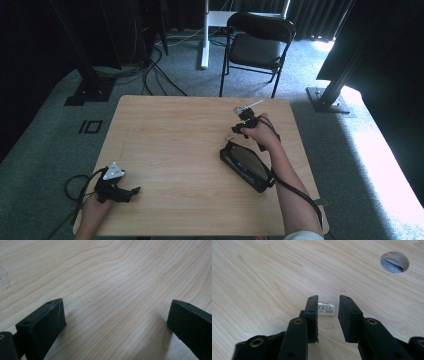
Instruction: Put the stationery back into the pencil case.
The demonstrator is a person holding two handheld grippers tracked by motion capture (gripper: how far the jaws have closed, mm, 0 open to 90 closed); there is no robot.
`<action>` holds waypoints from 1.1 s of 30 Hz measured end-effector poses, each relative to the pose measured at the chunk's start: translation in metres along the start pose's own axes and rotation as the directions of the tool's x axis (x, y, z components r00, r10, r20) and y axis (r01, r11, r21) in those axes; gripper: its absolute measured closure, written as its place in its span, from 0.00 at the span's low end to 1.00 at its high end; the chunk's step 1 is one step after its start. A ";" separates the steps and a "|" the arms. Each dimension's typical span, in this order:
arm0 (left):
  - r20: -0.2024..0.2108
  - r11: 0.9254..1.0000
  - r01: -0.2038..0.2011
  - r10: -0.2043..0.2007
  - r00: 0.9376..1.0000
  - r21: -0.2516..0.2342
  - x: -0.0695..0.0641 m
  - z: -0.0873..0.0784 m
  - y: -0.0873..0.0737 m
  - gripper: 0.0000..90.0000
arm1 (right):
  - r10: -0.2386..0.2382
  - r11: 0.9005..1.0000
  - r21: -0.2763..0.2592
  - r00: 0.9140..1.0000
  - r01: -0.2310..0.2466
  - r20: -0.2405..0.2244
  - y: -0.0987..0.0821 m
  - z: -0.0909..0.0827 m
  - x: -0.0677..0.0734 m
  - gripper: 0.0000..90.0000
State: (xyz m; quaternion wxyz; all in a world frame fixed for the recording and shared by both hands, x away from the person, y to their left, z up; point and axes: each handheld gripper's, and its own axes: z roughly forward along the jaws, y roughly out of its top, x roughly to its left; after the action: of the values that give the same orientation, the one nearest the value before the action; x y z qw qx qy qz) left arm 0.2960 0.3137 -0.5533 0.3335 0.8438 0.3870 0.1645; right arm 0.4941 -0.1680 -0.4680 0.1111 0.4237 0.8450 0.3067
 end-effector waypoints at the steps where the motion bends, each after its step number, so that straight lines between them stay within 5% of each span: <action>1: 0.000 1.000 0.000 0.000 1.000 0.000 0.000 0.000 0.000 0.02 | -0.002 1.000 0.006 1.000 0.002 -0.002 0.000 0.002 -0.001 0.76; 33: 0.000 1.000 0.000 0.000 1.000 0.000 0.000 0.000 0.000 0.02 | -0.058 0.984 0.168 0.998 0.060 -0.013 -0.002 0.055 0.001 0.64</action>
State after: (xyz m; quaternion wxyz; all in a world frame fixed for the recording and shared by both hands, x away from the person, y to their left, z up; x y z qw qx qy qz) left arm 0.2960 0.3137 -0.5533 0.3336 0.8437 0.3871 0.1645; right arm 0.5169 -0.1453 -0.5125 0.0806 0.4050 0.8806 0.2325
